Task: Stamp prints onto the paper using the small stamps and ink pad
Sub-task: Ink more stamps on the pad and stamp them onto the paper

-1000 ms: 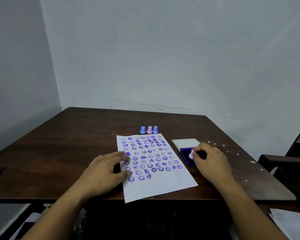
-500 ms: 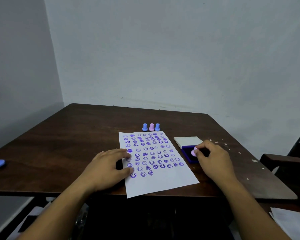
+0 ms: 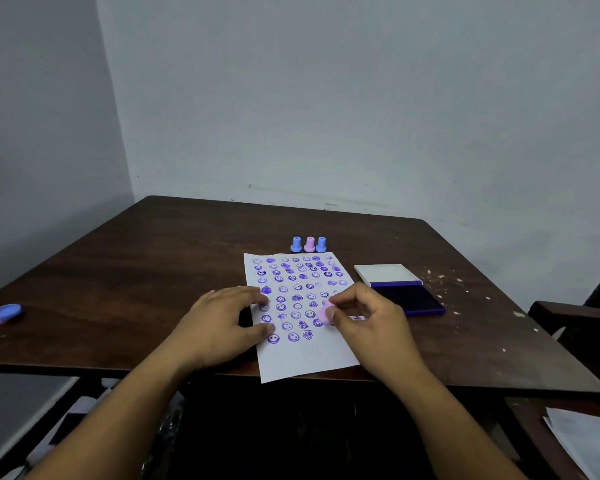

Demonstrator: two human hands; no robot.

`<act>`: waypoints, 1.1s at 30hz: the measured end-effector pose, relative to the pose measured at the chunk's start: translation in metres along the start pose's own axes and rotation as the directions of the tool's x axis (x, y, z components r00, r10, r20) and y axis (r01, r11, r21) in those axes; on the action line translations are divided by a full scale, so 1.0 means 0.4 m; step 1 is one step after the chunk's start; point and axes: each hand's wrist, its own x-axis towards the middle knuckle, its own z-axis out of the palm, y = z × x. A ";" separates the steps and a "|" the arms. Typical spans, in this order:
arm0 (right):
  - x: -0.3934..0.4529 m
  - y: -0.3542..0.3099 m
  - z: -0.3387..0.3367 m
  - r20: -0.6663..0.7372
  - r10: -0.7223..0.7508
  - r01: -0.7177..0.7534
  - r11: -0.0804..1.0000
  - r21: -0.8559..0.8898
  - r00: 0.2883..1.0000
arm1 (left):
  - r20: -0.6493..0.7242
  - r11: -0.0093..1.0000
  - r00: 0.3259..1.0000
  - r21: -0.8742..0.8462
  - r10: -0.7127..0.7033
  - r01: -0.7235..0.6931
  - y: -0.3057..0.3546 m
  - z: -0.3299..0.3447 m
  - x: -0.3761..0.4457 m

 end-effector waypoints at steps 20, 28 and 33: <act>-0.019 -0.005 0.006 0.116 -0.109 0.126 0.981 -0.148 0.987 | -0.014 1.000 1.000 0.002 0.006 -0.006 0.003 0.000 -0.001; -0.023 -0.008 0.009 0.111 -0.153 0.165 0.980 -0.109 0.982 | -0.003 1.000 1.000 0.007 -0.003 0.003 0.005 -0.003 -0.003; -0.022 -0.008 0.008 0.112 -0.162 0.174 0.979 -0.109 0.980 | -0.003 1.000 1.000 0.009 -0.005 0.005 0.007 -0.003 -0.002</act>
